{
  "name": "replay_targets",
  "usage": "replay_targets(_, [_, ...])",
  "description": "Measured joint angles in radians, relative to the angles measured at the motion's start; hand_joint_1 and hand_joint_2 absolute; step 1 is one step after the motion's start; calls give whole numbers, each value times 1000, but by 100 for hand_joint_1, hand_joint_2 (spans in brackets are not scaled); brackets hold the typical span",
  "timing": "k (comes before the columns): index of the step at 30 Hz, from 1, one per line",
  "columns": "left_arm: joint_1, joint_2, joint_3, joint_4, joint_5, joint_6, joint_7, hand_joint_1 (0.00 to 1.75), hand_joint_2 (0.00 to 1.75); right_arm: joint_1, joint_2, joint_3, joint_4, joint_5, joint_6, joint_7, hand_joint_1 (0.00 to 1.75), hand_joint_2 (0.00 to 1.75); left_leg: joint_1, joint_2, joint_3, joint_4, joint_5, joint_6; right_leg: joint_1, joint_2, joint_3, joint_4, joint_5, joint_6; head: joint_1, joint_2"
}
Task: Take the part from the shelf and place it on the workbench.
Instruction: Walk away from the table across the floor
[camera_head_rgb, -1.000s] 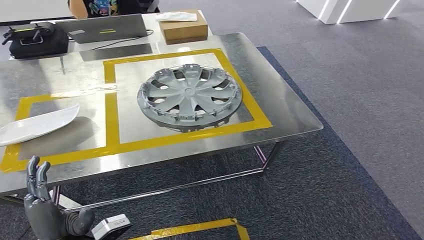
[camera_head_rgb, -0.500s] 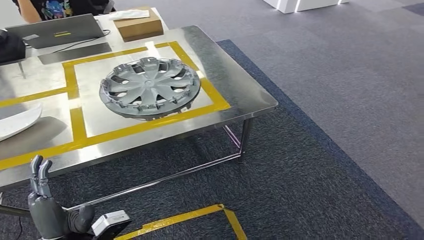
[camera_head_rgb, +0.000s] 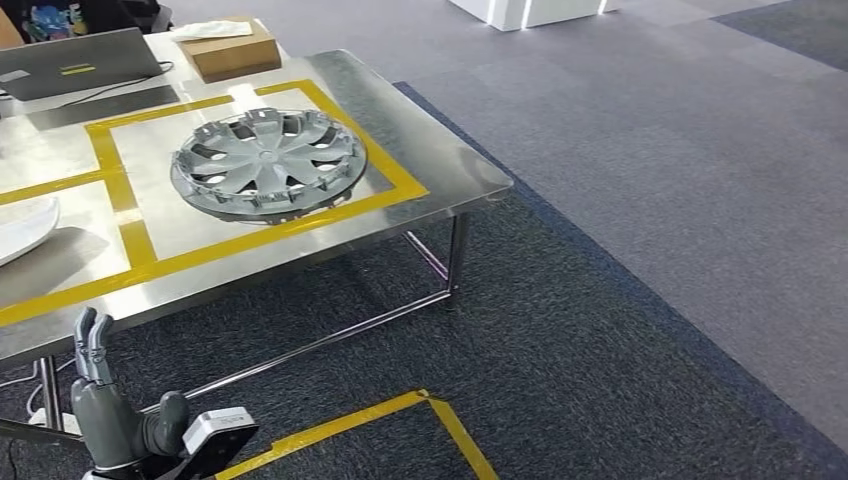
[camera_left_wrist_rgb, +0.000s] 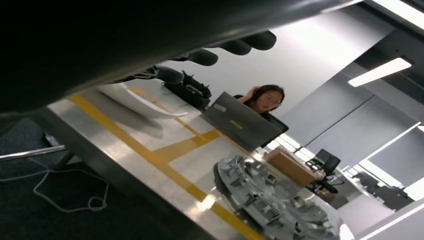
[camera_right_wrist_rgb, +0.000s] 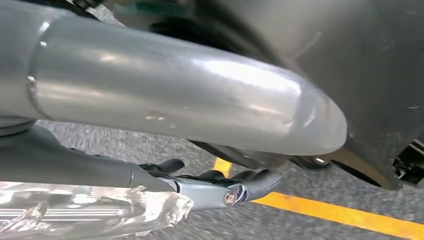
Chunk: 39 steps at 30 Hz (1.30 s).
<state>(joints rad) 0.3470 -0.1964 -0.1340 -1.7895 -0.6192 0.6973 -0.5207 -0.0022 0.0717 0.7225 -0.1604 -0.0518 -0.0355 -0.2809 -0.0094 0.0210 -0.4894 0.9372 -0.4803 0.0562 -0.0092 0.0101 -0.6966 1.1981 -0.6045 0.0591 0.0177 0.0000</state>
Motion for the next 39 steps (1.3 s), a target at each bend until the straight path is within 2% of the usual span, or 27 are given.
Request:
replay_targets(1, [-1, 1, 0, 5, 12, 0, 6, 0, 0, 0, 0, 0, 0, 0, 0, -1, 0, 0, 0, 10, -11, 2, 7, -1, -2, -2, 2, 28, 5, 4, 0, 0])
replay_targets(2, [-5, 5, -1, 14, 40, -2, 14, 0, 0, -2, 0, 0, 0, 0, 0, -2, 0, 0, 0, 28, -34, 11, 21, -7, -6, -17, 52, 5, 28, 11, 0, 0])
replay_targets(3, [-9, 9, -3, 24, 70, -4, 23, 0, 0, -4, 0, 0, -1, 0, 0, -3, 0, 0, -2, 48, -61, 25, 35, -13, -11, -37, 121, -45, 44, 17, 2, 0])
replay_targets(5, [-18, 18, -9, 40, 119, -9, 35, 0, 0, -11, 0, 0, -2, 0, -1, -7, 0, 0, -4, 84, -107, 54, 59, -30, -14, -70, 256, -204, 60, 12, 2, 0])
replay_targets(6, [-20, 21, -11, 42, 127, -12, 37, 0, 0, -12, 0, 0, -2, 0, -1, -9, 0, 0, -3, 94, -114, 60, 65, -36, -11, -69, 270, -237, 48, 1, 2, 0])
replay_targets(7, [-22, 24, -14, 44, 137, -16, 39, 0, 0, -11, 0, 0, -2, 0, -1, -10, 0, 0, -2, 104, -118, 63, 73, -41, -8, -62, 262, -244, 45, -12, 2, 0])
replay_targets(9, [-24, 30, -20, 51, 173, -37, 42, 0, 0, -4, 0, 0, -2, 0, -1, -11, 0, 0, 6, 82, -127, 79, 49, -55, -7, -48, 242, -240, 59, -33, 3, 0])
replay_targets(11, [-24, 39, -22, 59, 260, -85, 45, 0, 0, 0, -1, -1, -1, 0, -2, -11, 0, 0, 12, 26, -146, 155, -43, -68, -7, -34, 217, -239, 80, -49, 2, 0])
replay_targets(13, [-24, 46, -21, 71, 385, -159, 48, 0, 0, -1, -2, -1, 0, 0, -3, -12, 0, 0, 13, -5, -169, 276, -128, -70, -4, -13, 189, -239, 103, -55, 1, 0])
replay_targets(14, [-24, 49, -19, 79, 444, -197, 50, 0, 0, -1, -2, -1, 0, 0, -3, -12, 0, 0, 13, -11, -171, 319, -136, -68, -2, -2, 177, -238, 114, -56, 1, 0])
replay_targets(15, [-25, 50, -15, 88, 491, -231, 51, 0, 0, -1, -2, -1, 0, 0, -3, -12, 0, 0, 13, -14, -160, 332, -123, -64, 1, 10, 166, -236, 125, -56, 1, 0])
replay_targets(16, [-26, 51, -9, 96, 526, -259, 52, 0, 0, 1, -2, -1, 0, 0, -3, -12, 0, 0, 12, -17, -133, 309, -94, -59, 3, 23, 157, -235, 135, -55, 1, 0])
replay_targets(18, [-28, 51, 6, 109, 565, -296, 55, 0, 0, 1, -1, -1, 0, 0, -4, -12, 0, 0, 11, -50, -43, 178, -44, -42, 7, 46, 141, -232, 151, -53, 2, 0])
replay_targets(20, [-30, 50, 21, 120, 583, -323, 63, 0, 0, -1, 0, -1, 0, 0, -4, -12, 0, 0, 10, -89, 24, 62, -34, -27, 7, 67, 127, -229, 165, -44, 2, 0])
replay_targets(21, [-32, 50, 27, 126, 593, -340, 69, 0, 0, -2, 1, -1, -1, 0, -4, -12, 0, 0, 9, -96, 35, 38, -39, -23, 5, 76, 120, -228, 172, -38, 2, 0])
replay_targets(23, [-40, 48, 39, 143, 615, -379, 85, 0, 0, 1, 0, -1, 0, 0, -3, -12, 0, 0, 9, -75, 32, 21, -38, -22, 3, 89, 104, -225, 183, -24, 1, 0])
replay_targets(24, [-44, 46, 43, 153, 622, -396, 91, 0, 0, 2, -1, -1, 0, 0, -3, -12, 0, 0, 11, -63, 30, 14, -35, -20, 4, 79, 92, -213, 174, -20, 3, 0])
replay_targets(26, [-47, 44, 50, 174, 622, -418, 99, 0, 0, 2, -2, -1, 0, 0, -3, -12, 0, 0, 15, -36, 21, 8, -24, -15, 5, 38, 50, -131, 118, -13, 10, 0])
replay_targets(28, [-46, 44, 54, 194, 611, -428, 108, 0, 0, -1, -2, -1, 0, 0, -3, -12, 0, 0, 13, -8, 9, 9, -16, -12, 3, 6, -3, 5, 44, -5, 16, 0])
replay_targets(29, [-46, 44, 56, 204, 605, -431, 112, 0, 0, -1, -3, -1, 0, 0, -4, -13, 0, 0, 12, 6, 3, 10, -13, -13, 1, 0, -15, 52, 25, -1, 16, 0])
replay_targets(30, [-47, 45, 57, 211, 598, -433, 114, 0, 0, 0, -3, -1, 0, 0, -5, -13, 0, 0, 11, 20, -2, 11, -10, -14, 0, -4, -9, 62, 23, 2, 17, 0])
replay_targets(31, [-47, 45, 58, 216, 590, -435, 116, 0, 0, 2, -3, -1, 0, 0, -6, -14, 0, 0, 11, 32, -6, 13, -8, -16, -2, -10, 20, 31, 39, 4, 17, 0])
replay_targets(33, [-49, 45, 59, 221, 576, -435, 116, 0, 0, 2, -3, -2, 0, 0, -9, -15, 0, 0, 10, 54, -10, 20, -7, -22, -3, -43, 117, -110, 83, 3, 17, 0])
replay_targets(35, [-51, 45, 60, 223, 564, -435, 118, 0, 0, -1, -4, -2, -1, 0, -11, -16, 0, 0, 4, 73, -13, 30, -9, -31, -1, -74, 182, -212, 103, -9, 14, 0])
replay_targets(36, [-52, 45, 61, 223, 557, -436, 118, 0, 0, -2, -4, -3, -1, 0, -11, -16, 0, 0, 1, 80, -14, 33, -10, -37, 0, -79, 187, -226, 101, -17, 12, 0])
replay_targets(38, [-53, 46, 61, 225, 543, -438, 117, 0, 0, 1, -4, -4, -1, 0, -10, -17, 0, 0, 2, 90, -14, 36, -11, -47, 0, -60, 180, -225, 107, -31, 9, 0])
replay_targets(39, [-53, 46, 61, 226, 536, -440, 116, 0, 0, 3, -4, -4, -1, 0, -10, -18, 0, 0, 4, 76, -17, 45, -21, -53, -1, -52, 178, -225, 110, -38, 8, 0])
